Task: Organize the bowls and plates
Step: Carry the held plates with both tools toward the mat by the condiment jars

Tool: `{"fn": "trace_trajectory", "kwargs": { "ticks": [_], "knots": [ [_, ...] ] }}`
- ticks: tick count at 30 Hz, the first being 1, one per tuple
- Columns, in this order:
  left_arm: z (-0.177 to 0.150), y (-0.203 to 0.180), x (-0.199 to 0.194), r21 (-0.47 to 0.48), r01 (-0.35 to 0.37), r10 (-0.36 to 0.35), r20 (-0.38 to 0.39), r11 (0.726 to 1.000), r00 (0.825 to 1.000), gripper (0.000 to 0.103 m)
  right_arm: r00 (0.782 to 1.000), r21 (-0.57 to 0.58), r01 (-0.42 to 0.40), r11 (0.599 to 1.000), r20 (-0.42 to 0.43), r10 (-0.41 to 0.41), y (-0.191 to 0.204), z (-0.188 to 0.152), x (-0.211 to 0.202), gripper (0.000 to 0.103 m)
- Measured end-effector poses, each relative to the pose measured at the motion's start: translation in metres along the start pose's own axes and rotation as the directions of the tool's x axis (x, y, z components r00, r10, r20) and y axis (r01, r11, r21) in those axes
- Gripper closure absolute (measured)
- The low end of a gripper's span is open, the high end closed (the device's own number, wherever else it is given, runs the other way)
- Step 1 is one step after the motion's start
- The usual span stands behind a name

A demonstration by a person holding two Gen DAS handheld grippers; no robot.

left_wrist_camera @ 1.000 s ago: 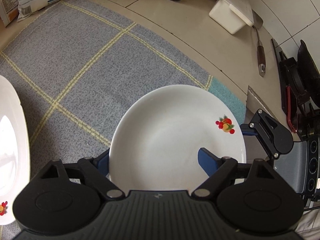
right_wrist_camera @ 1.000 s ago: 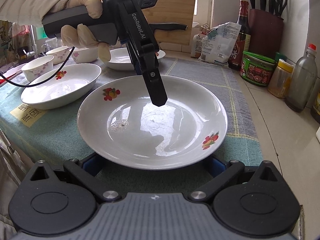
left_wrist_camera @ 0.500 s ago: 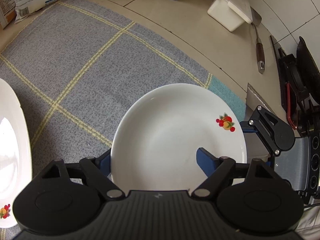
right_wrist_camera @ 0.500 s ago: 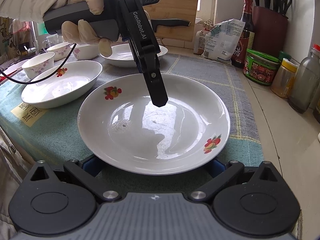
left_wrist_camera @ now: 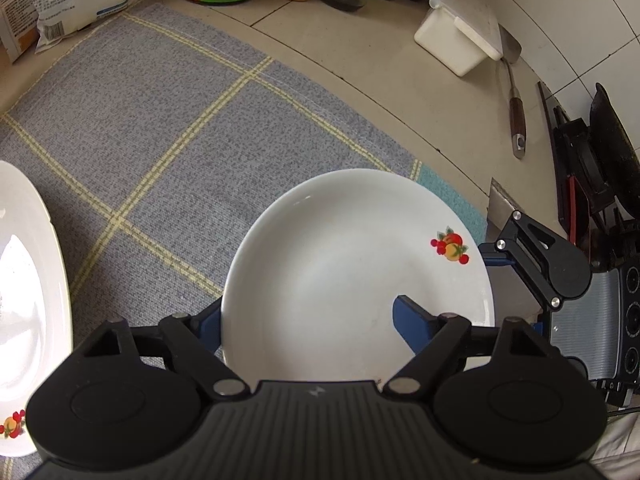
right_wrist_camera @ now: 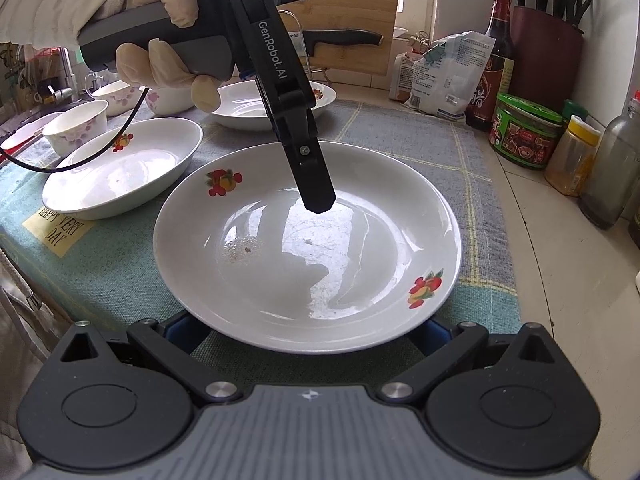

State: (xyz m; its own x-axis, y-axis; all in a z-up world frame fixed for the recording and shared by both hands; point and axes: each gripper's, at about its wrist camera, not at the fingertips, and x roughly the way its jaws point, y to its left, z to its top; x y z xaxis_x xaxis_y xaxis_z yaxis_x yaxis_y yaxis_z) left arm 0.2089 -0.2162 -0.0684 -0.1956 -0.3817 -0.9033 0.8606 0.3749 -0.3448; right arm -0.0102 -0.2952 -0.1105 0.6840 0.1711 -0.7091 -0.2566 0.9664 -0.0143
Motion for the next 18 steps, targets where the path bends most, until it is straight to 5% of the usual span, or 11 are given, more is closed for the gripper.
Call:
{"fn": "trace_trajectory", "kwargs": {
  "ticks": [18],
  "knots": [
    [0.027, 0.017, -0.007, -0.030, -0.008, 0.010, 0.067, 1.000, 0.998, 0.019, 1.000, -0.047, -0.016, 0.999, -0.011, 0.015, -0.031, 0.026, 0.010, 0.000]
  ]
}}
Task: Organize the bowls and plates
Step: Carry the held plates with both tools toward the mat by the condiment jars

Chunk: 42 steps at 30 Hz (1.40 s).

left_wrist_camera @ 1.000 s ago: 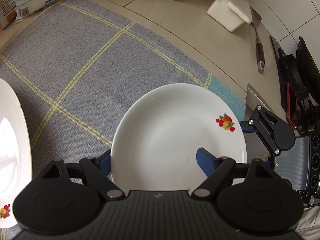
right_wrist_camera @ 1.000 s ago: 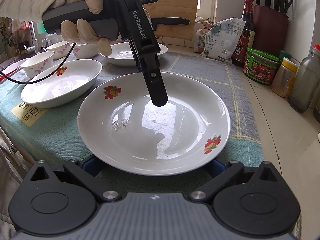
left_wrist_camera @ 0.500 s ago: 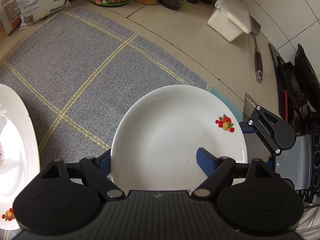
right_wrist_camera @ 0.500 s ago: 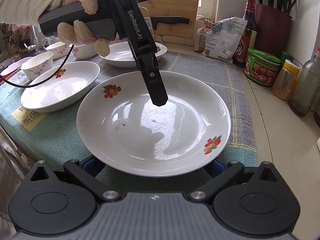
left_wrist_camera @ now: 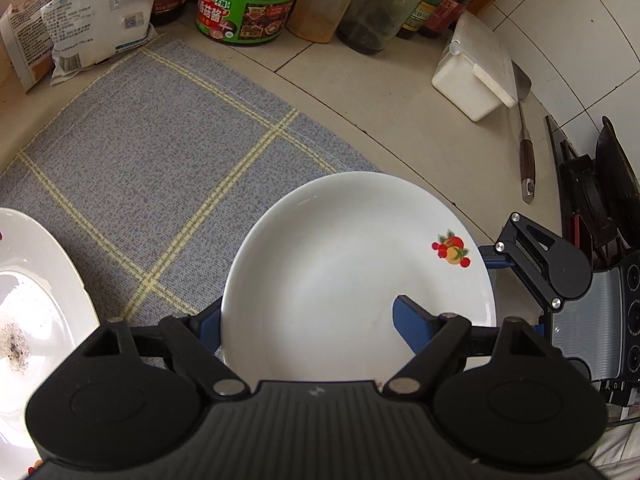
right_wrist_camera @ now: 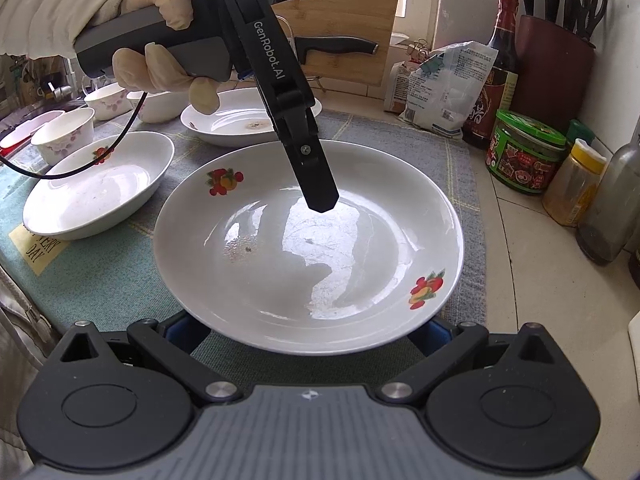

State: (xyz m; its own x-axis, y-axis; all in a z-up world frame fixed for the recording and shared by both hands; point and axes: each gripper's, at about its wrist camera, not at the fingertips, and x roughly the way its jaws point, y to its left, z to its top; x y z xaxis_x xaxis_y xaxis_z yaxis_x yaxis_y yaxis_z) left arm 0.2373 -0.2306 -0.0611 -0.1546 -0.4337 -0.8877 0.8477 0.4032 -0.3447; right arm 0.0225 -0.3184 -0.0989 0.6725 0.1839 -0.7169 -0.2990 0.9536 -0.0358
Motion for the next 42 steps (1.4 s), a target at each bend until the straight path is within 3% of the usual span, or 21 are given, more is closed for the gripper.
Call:
{"fn": "trace_trajectory", "kwargs": {
  "ticks": [23, 42],
  "knots": [
    [0.054, 0.032, 0.012, -0.019, -0.046, 0.047, 0.059, 0.999, 0.997, 0.019, 1.000, -0.038, -0.020, 0.999, 0.007, 0.021, -0.061, 0.028, 0.038, 0.000],
    [0.080, 0.048, 0.028, -0.018, -0.074, 0.076, 0.074, 0.997, 0.994, 0.019, 1.000, -0.043, -0.014, 0.999, -0.002, 0.014, -0.084, 0.039, 0.065, 0.000]
  ]
}}
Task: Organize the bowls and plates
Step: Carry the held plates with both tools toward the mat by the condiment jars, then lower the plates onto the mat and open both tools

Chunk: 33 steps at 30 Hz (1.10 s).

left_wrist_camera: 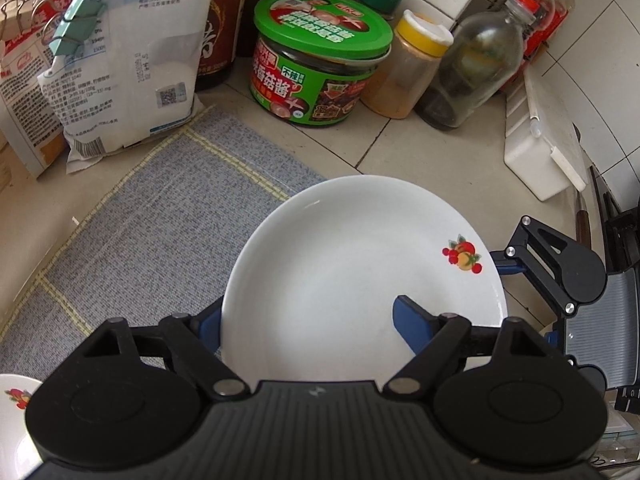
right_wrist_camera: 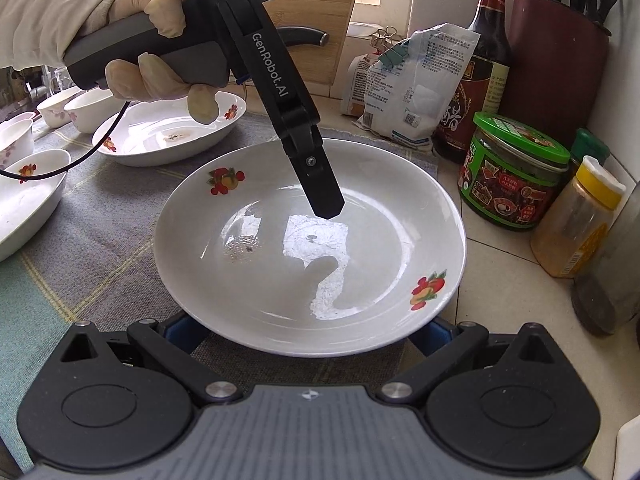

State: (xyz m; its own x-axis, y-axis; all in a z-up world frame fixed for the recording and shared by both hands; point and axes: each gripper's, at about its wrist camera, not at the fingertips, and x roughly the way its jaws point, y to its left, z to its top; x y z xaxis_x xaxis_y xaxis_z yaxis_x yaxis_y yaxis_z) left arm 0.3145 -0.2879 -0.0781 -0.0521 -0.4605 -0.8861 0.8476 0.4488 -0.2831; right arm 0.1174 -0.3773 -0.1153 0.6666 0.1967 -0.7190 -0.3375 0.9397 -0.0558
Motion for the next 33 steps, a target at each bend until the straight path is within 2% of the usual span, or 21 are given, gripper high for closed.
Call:
{"fn": "trace_trajectory", "kwargs": {
  "ticks": [21, 33],
  "knots": [
    [0.004, -0.003, 0.000, 0.018, -0.028, 0.028, 0.020, 0.999, 0.999, 0.018, 1.000, 0.034, -0.005, 0.999, -0.004, 0.005, -0.005, -0.001, 0.003, 0.000],
    [-0.011, -0.016, -0.038, 0.038, -0.085, 0.080, 0.111, 0.996, 0.991, 0.018, 0.999, 0.052, 0.037, 0.998, 0.013, -0.037, 0.001, -0.003, -0.015, 0.000]
  ]
}}
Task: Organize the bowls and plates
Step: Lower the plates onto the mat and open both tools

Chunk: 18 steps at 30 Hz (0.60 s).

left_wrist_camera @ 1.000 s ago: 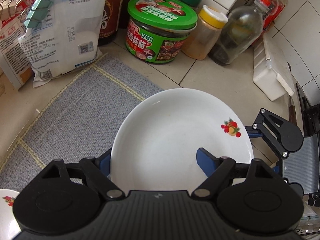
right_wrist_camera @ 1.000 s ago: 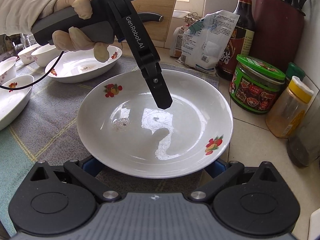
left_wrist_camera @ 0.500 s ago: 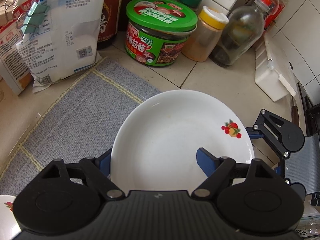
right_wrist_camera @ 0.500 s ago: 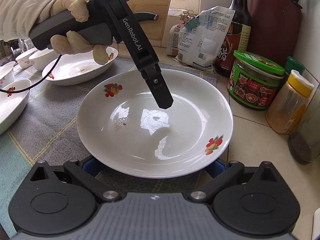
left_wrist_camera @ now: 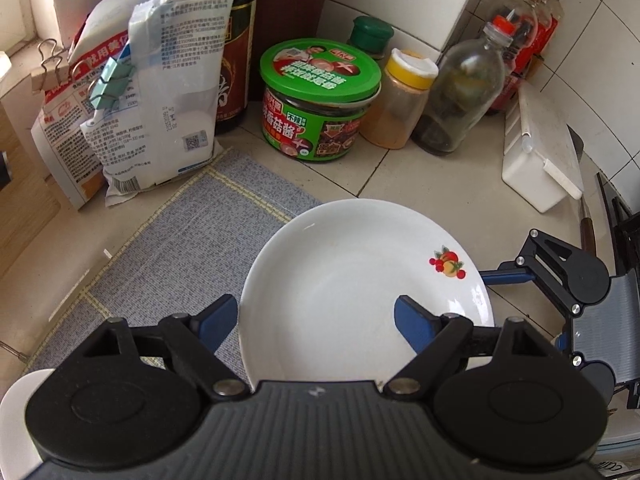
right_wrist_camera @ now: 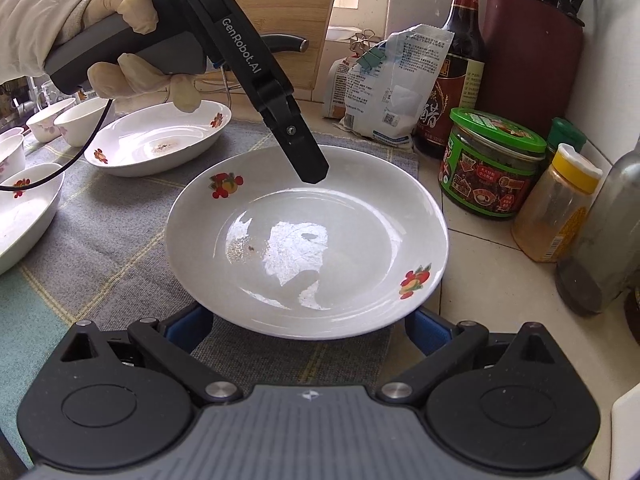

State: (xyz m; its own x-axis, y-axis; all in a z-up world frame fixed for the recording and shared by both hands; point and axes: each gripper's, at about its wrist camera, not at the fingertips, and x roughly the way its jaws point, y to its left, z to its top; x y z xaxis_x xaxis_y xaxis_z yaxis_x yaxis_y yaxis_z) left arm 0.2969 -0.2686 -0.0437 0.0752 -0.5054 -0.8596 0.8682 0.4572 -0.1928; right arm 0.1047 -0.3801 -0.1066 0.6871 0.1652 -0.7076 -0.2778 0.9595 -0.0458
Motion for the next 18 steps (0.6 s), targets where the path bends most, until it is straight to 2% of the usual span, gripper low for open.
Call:
{"fn": "trace_trajectory", "kwargs": {
  "ticks": [8, 12, 18],
  "knots": [
    [-0.021, -0.024, -0.045, 0.030, -0.052, 0.048, 0.114, 0.998, 0.992, 0.015, 0.998, 0.006, 0.060, 0.998, -0.009, -0.060, 0.021, 0.000, -0.021, 0.000],
    [-0.040, -0.040, -0.069, 0.032, -0.089, 0.082, 0.181, 0.996, 0.980, 0.014, 0.996, 0.038, 0.082, 0.996, 0.014, -0.083, 0.032, 0.000, -0.033, 0.000],
    [-0.078, -0.060, -0.098, -0.008, -0.150, 0.147, 0.261, 0.989, 0.954, 0.012, 0.996, 0.060, 0.063, 0.996, 0.052, -0.066, 0.048, 0.002, -0.041, 0.000]
  ]
}}
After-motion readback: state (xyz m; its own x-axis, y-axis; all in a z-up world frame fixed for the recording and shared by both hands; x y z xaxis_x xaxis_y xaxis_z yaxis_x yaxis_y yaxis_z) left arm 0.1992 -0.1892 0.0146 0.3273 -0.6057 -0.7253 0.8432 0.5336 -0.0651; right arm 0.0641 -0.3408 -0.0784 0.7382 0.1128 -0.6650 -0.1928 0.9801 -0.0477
